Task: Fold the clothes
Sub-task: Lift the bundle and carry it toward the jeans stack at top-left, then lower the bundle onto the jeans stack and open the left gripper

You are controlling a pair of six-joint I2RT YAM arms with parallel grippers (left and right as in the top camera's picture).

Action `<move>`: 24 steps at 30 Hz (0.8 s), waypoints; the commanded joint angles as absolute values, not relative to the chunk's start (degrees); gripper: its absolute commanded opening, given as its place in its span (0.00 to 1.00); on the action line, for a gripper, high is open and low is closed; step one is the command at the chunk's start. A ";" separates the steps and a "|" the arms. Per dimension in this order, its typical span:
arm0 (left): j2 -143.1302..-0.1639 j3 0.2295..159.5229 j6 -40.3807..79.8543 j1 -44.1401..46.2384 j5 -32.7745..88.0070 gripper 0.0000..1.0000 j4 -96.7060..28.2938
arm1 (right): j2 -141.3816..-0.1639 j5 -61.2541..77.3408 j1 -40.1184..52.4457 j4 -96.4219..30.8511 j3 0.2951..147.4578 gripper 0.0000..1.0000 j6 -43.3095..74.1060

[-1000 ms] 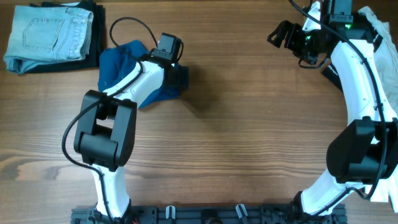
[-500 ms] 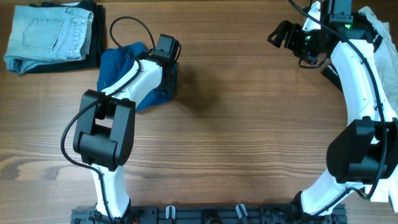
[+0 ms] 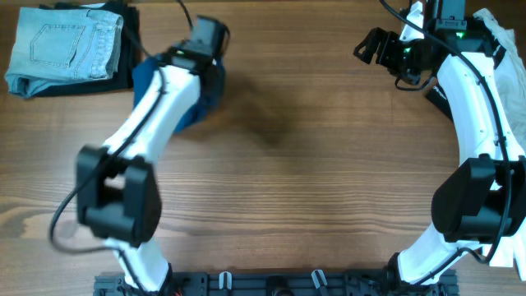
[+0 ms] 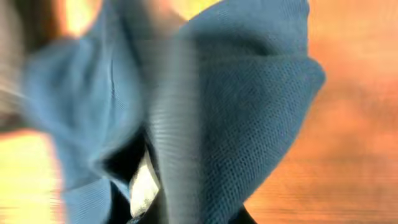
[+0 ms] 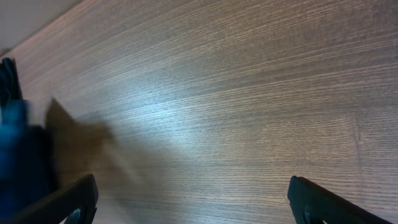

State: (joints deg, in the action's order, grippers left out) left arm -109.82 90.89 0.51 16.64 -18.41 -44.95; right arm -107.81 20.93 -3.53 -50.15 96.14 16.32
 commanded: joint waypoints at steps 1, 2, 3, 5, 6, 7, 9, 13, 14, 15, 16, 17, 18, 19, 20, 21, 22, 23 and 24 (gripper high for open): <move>-102.15 93.03 -8.16 13.54 -27.46 0.04 -42.89 | -108.33 20.38 -3.33 -50.19 95.98 0.99 15.16; -101.16 93.03 -8.95 12.71 -27.57 0.04 -42.37 | -108.33 20.38 -3.33 -50.19 95.98 0.98 15.18; -100.22 93.03 -9.82 11.75 -27.55 0.04 -41.58 | -108.33 20.38 -3.33 -50.19 95.98 0.99 15.18; -98.10 93.03 -12.67 9.23 -27.55 0.04 -39.11 | -108.33 20.38 -3.33 -50.24 95.98 0.99 15.14; -97.32 93.03 -14.41 8.14 -27.55 0.04 -37.69 | -108.33 20.38 -3.33 -50.24 95.98 0.98 15.18; -96.57 93.03 -17.21 6.81 -27.57 0.04 -35.62 | -108.33 20.38 -3.33 -50.24 95.98 0.98 15.18; -95.64 93.03 -22.57 4.62 -27.55 0.04 -31.05 | -108.33 20.40 -3.33 -50.24 95.98 0.99 15.16; -95.33 93.03 -32.69 0.99 -27.64 0.04 -21.21 | -108.33 20.38 -3.33 -50.24 95.98 0.98 15.16; -95.35 93.01 -35.62 -0.16 -27.59 0.04 -17.78 | -108.33 20.36 -3.33 -50.24 95.98 0.99 15.14; -95.37 93.01 -38.41 -1.37 -27.59 0.04 -13.96 | -108.33 20.36 -3.33 -50.22 95.98 0.98 15.14; -95.37 93.01 -40.40 -2.37 -27.55 0.04 -10.92 | -108.33 20.36 -3.33 -50.22 95.98 0.98 15.14; -95.37 93.01 -42.11 -3.33 -27.53 0.04 -7.92 | -108.33 20.36 -3.33 -50.22 95.98 0.98 15.11; -95.50 93.01 -44.73 -4.64 -27.09 0.04 -4.34 | -108.33 20.36 -3.33 -50.22 95.98 0.99 15.05; -95.66 93.01 -47.27 -5.87 -25.61 0.04 -2.11 | -108.33 20.32 -3.33 -50.19 95.98 0.99 15.00; -95.83 93.01 -49.98 -7.53 -22.31 0.04 -0.49 | -108.33 20.12 -3.33 -50.17 95.98 0.98 15.00; -96.16 93.01 -52.31 -9.30 -18.17 0.04 0.27 | -108.33 19.88 -3.33 -50.11 95.98 0.98 15.00; -96.51 93.01 -53.36 -10.92 -15.07 0.04 0.93 | -108.33 19.62 -3.33 -50.00 95.98 0.99 14.98; -97.06 93.01 -53.84 -12.45 -12.86 0.04 1.65 | -108.33 19.31 -3.33 -50.02 95.98 0.99 15.00; -97.93 93.01 -53.80 -14.28 -11.62 0.04 3.09 | -108.33 19.27 -3.33 -50.04 95.98 0.99 14.98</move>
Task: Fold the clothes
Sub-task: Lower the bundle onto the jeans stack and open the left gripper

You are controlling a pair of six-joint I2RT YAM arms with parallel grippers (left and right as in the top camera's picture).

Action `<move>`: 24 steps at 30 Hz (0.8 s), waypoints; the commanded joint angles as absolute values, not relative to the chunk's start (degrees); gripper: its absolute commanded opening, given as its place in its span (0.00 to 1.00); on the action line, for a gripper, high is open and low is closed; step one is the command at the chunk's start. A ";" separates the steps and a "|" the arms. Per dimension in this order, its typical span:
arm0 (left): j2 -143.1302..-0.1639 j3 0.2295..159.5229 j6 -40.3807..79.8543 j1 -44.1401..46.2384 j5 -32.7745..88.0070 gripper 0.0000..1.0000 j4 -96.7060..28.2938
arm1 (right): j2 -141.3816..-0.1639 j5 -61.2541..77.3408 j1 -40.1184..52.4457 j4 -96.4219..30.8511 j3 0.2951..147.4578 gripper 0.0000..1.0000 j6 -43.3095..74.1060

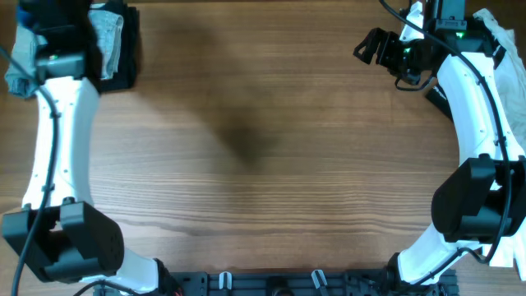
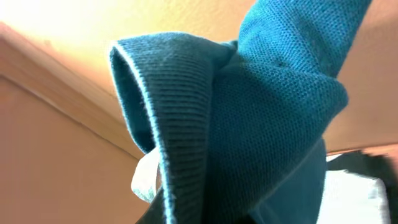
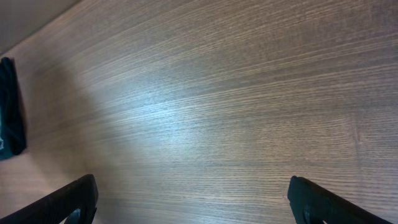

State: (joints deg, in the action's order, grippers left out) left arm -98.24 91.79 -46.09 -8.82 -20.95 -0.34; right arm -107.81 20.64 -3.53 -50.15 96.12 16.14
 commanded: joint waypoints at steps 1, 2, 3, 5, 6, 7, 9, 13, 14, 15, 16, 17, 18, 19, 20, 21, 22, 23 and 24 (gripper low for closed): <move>-98.87 93.01 -53.78 -15.73 -11.27 0.04 4.38 | -108.33 19.27 -3.33 -50.06 95.98 0.98 15.00; -100.20 93.01 -53.78 -17.34 -11.29 0.04 6.13 | -108.33 19.27 -3.33 -50.06 95.98 0.99 14.98; -101.45 93.01 -53.78 -18.65 -11.09 0.04 7.49 | -108.33 19.27 -3.33 -50.02 95.98 0.99 15.00; -103.94 93.01 -53.80 -20.91 -10.31 0.04 9.96 | -108.33 19.29 -3.33 -50.00 95.98 0.98 15.00; -105.19 93.01 -53.78 -21.93 -9.96 0.04 11.38 | -108.33 19.29 -3.33 -50.00 95.98 0.99 15.03; -107.07 93.01 -53.76 -23.29 -9.32 0.04 13.61 | -108.33 19.29 -3.33 -49.98 95.98 0.99 15.07; -109.30 93.01 -53.58 -24.58 -8.38 0.04 16.69 | -108.33 19.29 -3.33 -49.98 95.98 0.98 15.14; -114.08 93.01 -53.58 -25.91 -8.34 0.04 23.53 | -108.33 19.29 -3.33 -49.95 95.98 0.99 15.14; -115.22 93.01 -53.56 -26.02 -8.34 0.04 25.21 | -108.33 19.29 -3.33 -49.78 95.98 0.98 15.11; -116.01 93.01 -53.56 -26.06 -8.34 0.04 26.44 | -108.33 19.29 -3.33 -49.69 95.98 0.99 15.11; -117.10 93.01 -53.56 -26.06 -8.38 0.04 28.23 | -108.33 19.29 -3.33 -49.52 95.98 0.99 15.11; -117.95 93.01 -53.56 -26.06 -8.40 0.04 29.52 | -108.33 19.29 -3.33 -49.28 95.98 0.99 15.11; -118.74 93.01 -53.30 -26.06 -8.40 0.04 30.74 | -108.33 19.29 -3.33 -49.04 95.98 0.98 15.11; -119.66 93.03 -51.75 -26.06 -9.13 0.04 32.69 | -108.33 19.29 -3.33 -48.64 95.98 0.99 15.14; -120.03 93.03 -50.98 -26.06 -10.02 0.04 33.82 | -108.33 19.29 -3.33 -48.45 95.98 0.99 15.14; -120.64 93.03 -50.30 -26.17 -10.52 0.04 35.33 | -108.33 19.27 -3.33 -48.21 95.98 0.98 15.14; -120.79 93.03 -50.33 -26.35 -10.52 0.04 35.79 | -108.33 19.27 -3.33 -48.05 95.98 0.99 15.05; -121.01 93.03 -50.33 -26.48 -10.48 0.04 35.81 | -108.33 19.27 -3.33 -47.97 95.98 0.99 15.00; -121.14 93.03 -50.33 -26.63 -10.48 0.04 35.79 | -108.33 19.27 -3.33 -47.79 95.98 0.99 15.00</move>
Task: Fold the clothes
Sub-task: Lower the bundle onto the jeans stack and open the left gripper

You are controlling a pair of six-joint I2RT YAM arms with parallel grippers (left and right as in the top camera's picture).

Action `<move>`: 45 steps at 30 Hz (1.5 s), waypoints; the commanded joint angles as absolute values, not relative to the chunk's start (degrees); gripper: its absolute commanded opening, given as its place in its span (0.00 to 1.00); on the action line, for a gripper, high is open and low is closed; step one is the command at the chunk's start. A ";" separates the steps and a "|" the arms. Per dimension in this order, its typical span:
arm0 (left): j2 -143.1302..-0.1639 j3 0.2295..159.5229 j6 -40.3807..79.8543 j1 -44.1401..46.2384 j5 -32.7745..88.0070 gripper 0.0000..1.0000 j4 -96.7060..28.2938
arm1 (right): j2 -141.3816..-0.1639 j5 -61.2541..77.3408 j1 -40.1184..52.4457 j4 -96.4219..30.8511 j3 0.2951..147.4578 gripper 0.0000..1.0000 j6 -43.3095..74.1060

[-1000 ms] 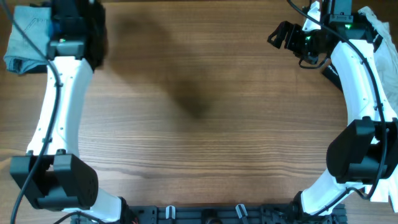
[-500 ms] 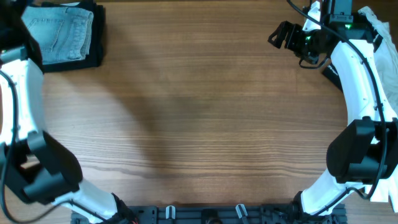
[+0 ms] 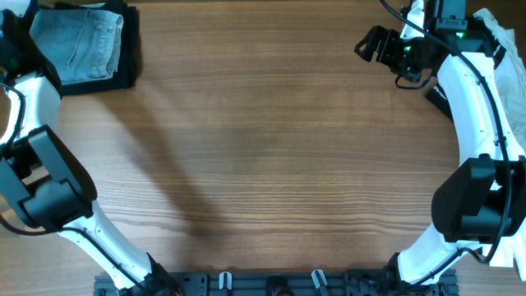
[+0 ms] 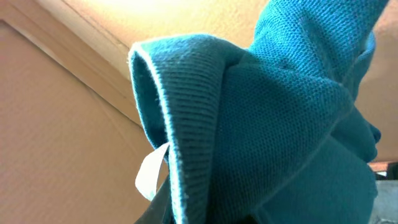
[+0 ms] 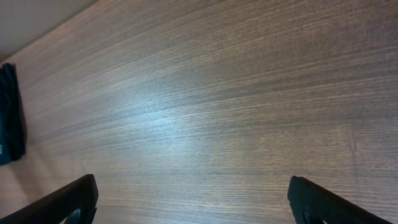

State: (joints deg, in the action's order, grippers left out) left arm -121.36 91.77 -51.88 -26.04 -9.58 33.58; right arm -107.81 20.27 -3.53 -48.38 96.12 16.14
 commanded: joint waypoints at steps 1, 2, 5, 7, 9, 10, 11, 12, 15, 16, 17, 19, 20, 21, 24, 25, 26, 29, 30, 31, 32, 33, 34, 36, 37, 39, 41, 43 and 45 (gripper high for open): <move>-121.21 93.03 -50.33 -26.85 -10.50 0.04 35.48 | -108.33 19.29 -3.33 -47.57 95.98 0.98 15.03; -121.30 93.03 -50.30 -26.92 -10.55 0.04 34.65 | -108.33 19.29 -3.33 -47.37 95.98 0.99 15.05; -121.43 93.01 -49.41 -27.51 -10.52 0.04 31.29 | -108.33 19.29 -3.33 -47.24 95.98 0.98 15.03; -121.75 93.01 -47.03 -28.14 -10.50 0.04 29.58 | -108.33 19.29 -3.33 -47.29 95.98 0.99 15.03; -121.99 93.01 -44.84 -28.42 -10.52 0.04 28.23 | -108.33 19.29 -3.33 -47.37 95.98 0.98 15.00; -122.19 93.01 -44.01 -28.47 -10.52 0.04 27.83 | -108.33 19.29 -3.33 -47.42 95.98 0.99 15.03; -122.45 93.01 -43.70 -28.47 -10.52 0.04 27.51 | -108.33 19.29 -3.33 -47.51 95.98 0.99 15.05; -122.74 93.01 -42.96 -28.47 -10.52 0.04 27.40 | -108.33 19.29 -3.33 -47.57 95.98 0.98 15.05; -123.17 93.01 -41.87 -28.25 -10.50 0.04 24.97 | -108.33 19.31 -3.33 -47.64 95.98 0.99 15.16; -123.17 93.01 -40.27 -28.03 -10.50 0.04 23.57 | -108.33 19.31 -3.33 -47.62 95.98 0.99 15.18; -123.17 93.01 -38.57 -27.68 -10.50 0.04 22.11 | -108.33 19.31 -3.27 -47.62 95.98 0.99 15.18; -123.17 93.01 -34.81 -26.57 -10.04 0.04 19.49 | -108.33 19.31 -3.05 -47.59 95.98 0.98 15.16; -123.17 93.01 -33.01 -25.67 -8.88 0.04 17.32 | -108.33 19.29 -2.96 -47.62 95.98 0.98 15.09; -123.17 93.01 -31.55 -24.69 -7.40 0.04 15.18 | -108.33 19.31 -2.87 -47.64 95.98 0.98 15.09; -123.17 93.01 -24.75 -20.62 -1.76 0.04 7.22 | -108.33 19.31 -2.79 -47.64 95.98 0.99 15.09; -123.17 93.01 -23.20 -19.66 -0.38 0.04 5.87 | -108.33 19.31 -2.79 -47.64 95.98 0.99 15.09; -123.20 93.01 -21.47 -18.74 0.69 0.04 4.84 | -108.33 19.31 -2.79 -47.64 95.98 0.99 15.09; -123.20 93.01 -16.14 -15.55 2.87 0.04 2.39 | -108.33 19.31 -2.79 -47.59 95.98 0.99 15.11; -123.20 93.01 -15.75 -14.61 3.25 0.04 1.80 | -108.33 19.31 -2.79 -47.59 95.98 0.99 15.11; -123.20 93.01 -15.77 -13.43 3.40 0.04 1.15 | -108.33 19.31 -2.79 -47.59 95.98 0.98 15.09; -123.37 93.01 -15.79 -12.38 3.40 0.06 0.89 | -108.33 19.31 -2.79 -47.59 95.98 0.98 15.07; -123.44 93.01 -15.81 -11.66 3.38 0.09 0.75 | -108.33 19.31 -2.79 -47.62 95.98 0.99 15.11; -123.57 93.01 -15.81 -10.90 3.38 0.15 0.56 | -108.33 19.31 -2.79 -47.59 95.98 0.99 15.09; -123.57 93.01 -15.81 -10.07 3.38 0.49 0.10 | -108.33 19.29 -2.79 -47.59 95.98 0.99 15.00; -123.57 93.01 -15.79 -9.89 3.38 0.90 -0.08 | -108.33 19.29 -2.79 -47.62 95.98 0.99 14.98; -123.57 93.01 -15.81 -9.85 3.38 1.00 -0.27 | -108.33 19.29 -2.79 -47.62 95.98 1.00 14.96; -123.55 93.01 -15.81 -10.04 3.33 1.00 -0.10 | -108.33 19.29 -2.79 -47.62 95.98 0.99 14.96; -122.89 93.01 -15.79 -10.07 2.96 1.00 0.71 | -108.33 19.29 -2.79 -47.62 95.98 1.00 14.94; -120.97 93.03 -15.77 -10.04 2.96 1.00 1.26 | -108.33 19.29 -2.79 -47.62 95.98 1.00 14.94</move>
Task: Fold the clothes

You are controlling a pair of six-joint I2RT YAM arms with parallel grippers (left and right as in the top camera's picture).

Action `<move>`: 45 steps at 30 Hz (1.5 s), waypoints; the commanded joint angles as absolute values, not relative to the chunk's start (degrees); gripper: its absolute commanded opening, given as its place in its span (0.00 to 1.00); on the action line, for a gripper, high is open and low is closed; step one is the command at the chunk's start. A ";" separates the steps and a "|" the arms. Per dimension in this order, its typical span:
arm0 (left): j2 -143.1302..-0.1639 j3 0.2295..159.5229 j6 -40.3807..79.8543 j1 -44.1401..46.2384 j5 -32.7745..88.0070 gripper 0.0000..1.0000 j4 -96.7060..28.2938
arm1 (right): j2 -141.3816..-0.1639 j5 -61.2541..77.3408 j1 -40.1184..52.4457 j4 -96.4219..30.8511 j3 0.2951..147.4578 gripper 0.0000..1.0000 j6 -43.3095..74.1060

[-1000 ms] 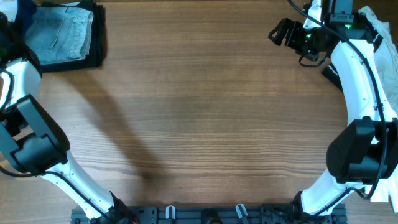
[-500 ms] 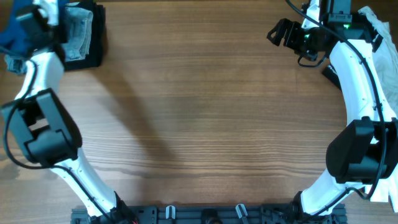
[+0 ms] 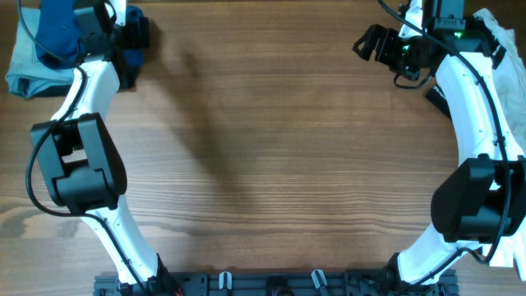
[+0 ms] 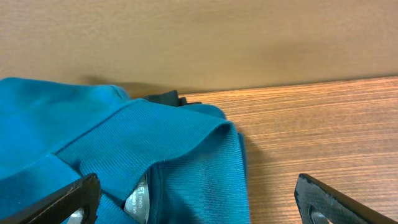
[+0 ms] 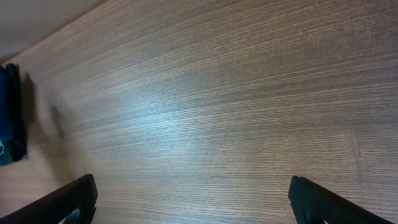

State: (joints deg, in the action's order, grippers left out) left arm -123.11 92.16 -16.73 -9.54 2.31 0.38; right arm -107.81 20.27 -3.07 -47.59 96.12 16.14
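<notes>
A folded teal-blue knit top lies on the stack at the table's far left corner, over light folded jeans. In the left wrist view the top fills the lower left, its white label showing. My left gripper is at the stack, open, with its fingers spread wide on either side of the top's edge and nothing pinched. At the far right my right gripper hangs open over bare wood.
A dark garment lies under the stack; the right wrist view shows it at its left edge. White and dark clothes are piled at the far right edge. A rail with clips runs along the near edge.
My left gripper was shut on the teal top, held up by the far left corner. It now stands open and the top lies on the jeans stack. The right arm has not moved.
My left gripper first held the bunched teal top over the table right of the jeans stack. It then had the top over the stack, then past the far left corner. Now the top rests on the stack and the gripper is open. The right gripper stayed open throughout.
</notes>
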 commanded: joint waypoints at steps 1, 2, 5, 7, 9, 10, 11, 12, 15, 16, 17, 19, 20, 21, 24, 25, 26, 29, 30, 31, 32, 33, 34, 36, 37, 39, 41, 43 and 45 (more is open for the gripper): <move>-119.35 93.03 -15.79 -10.00 2.96 1.00 1.26 | -108.33 19.31 -2.79 -47.64 95.98 1.00 14.96; -117.93 93.01 -15.79 -10.00 2.96 1.00 1.26 | -108.33 19.31 -2.79 -47.64 95.98 0.99 14.98; -115.02 93.03 -15.79 -10.81 2.96 1.00 1.52 | -108.33 19.31 -2.79 -47.64 95.98 1.00 14.98; -114.87 93.01 -15.79 -12.05 2.96 1.00 1.89 | -108.33 19.31 -2.79 -47.62 95.98 0.99 15.00; -116.11 93.01 -15.79 -13.85 3.01 1.00 2.22 | -108.33 19.31 -2.79 -47.62 95.98 1.00 15.03; -116.95 93.01 -15.79 -14.74 3.01 1.00 2.81 | -108.33 19.31 -2.79 -47.62 95.98 0.99 15.03; -118.24 93.01 -15.79 -15.84 3.18 1.00 3.79 | -108.33 19.31 -2.70 -47.62 95.98 0.99 15.03; -119.50 93.01 -15.79 -16.73 3.51 1.00 4.89 | -108.33 19.31 -2.59 -47.62 95.98 0.99 15.03; -125.25 93.01 -15.79 -19.97 5.76 1.00 8.75 | -108.33 19.33 -2.07 -47.59 95.98 0.99 15.18; -126.89 93.01 -15.79 -20.80 6.26 1.00 9.10 | -108.33 19.33 -1.80 -47.59 95.98 0.99 15.18; -128.79 93.01 -15.79 -21.54 6.22 1.00 9.30 | -108.33 19.33 -1.63 -47.59 95.98 1.00 15.20; -132.60 93.01 -15.84 -23.05 6.13 1.00 9.28 | -108.33 19.31 -1.15 -47.59 95.98 1.00 15.16; -134.52 93.01 -15.81 -23.86 6.15 1.00 9.13 | -108.33 19.31 -0.91 -47.59 95.98 0.99 15.16; -136.46 93.01 -15.79 -24.60 6.15 1.00 8.73 | -108.33 19.31 -0.64 -47.57 95.98 1.00 15.14; -141.97 93.01 -15.79 -26.61 6.22 1.00 6.90 | -108.33 19.31 -0.23 -47.51 95.98 0.99 15.14; -143.22 93.01 -15.79 -26.98 6.20 1.00 5.98 | -108.33 19.31 -0.16 -47.53 95.98 1.00 15.14; -144.07 93.01 -15.79 -27.27 6.20 1.00 4.99 | -108.33 19.31 -0.16 -47.55 95.98 0.99 15.16; -144.16 93.01 -15.79 -27.40 6.42 1.00 3.38 | -108.33 19.31 -0.16 -47.59 95.98 1.00 15.11; -143.61 93.01 -15.79 -27.22 6.63 1.00 3.55 | -108.33 19.31 -0.16 -47.55 95.98 0.99 14.98; -142.89 93.01 -15.77 -27.00 6.68 1.00 3.62 | -108.33 19.29 -0.16 -47.46 95.98 1.00 14.94; -141.88 93.01 -15.77 -26.70 6.63 1.00 3.60 | -108.33 19.29 -0.16 -47.31 96.01 1.00 14.50; -140.64 93.01 -15.75 -26.35 6.66 1.00 3.51 | -108.31 19.29 -0.16 -47.05 96.01 1.00 13.47; -138.34 93.01 -15.75 -25.67 6.63 1.00 3.14 | -108.20 19.29 -0.19 -46.85 96.01 1.00 13.28; -133.88 93.01 -14.50 -24.45 7.77 1.00 2.72 | -107.85 19.29 -0.19 -46.33 96.01 1.00 13.19; -131.55 93.01 -14.02 -23.88 8.67 1.00 2.44 | -107.59 19.29 -0.19 -46.04 96.01 0.99 13.02; -125.64 93.01 -11.29 -22.57 10.41 1.00 1.78 | -106.50 19.25 -0.19 -45.45 96.07 1.00 11.75; -120.27 93.01 -9.28 -21.39 10.92 1.00 0.32 | -105.03 19.18 -0.36 -45.06 96.31 1.00 10.09; -115.35 93.01 -8.05 -20.10 10.94 1.00 -2.46 | -103.15 19.05 -0.73 -44.60 96.64 1.00 8.38; -111.04 93.01 -8.05 -18.59 11.05 1.00 -6.07 | -100.57 19.07 -1.21 -44.23 96.86 1.00 5.96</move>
State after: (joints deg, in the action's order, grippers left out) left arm -121.34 92.92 -10.66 -21.37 9.58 -3.16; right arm -106.56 20.03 -0.43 -44.97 96.12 10.94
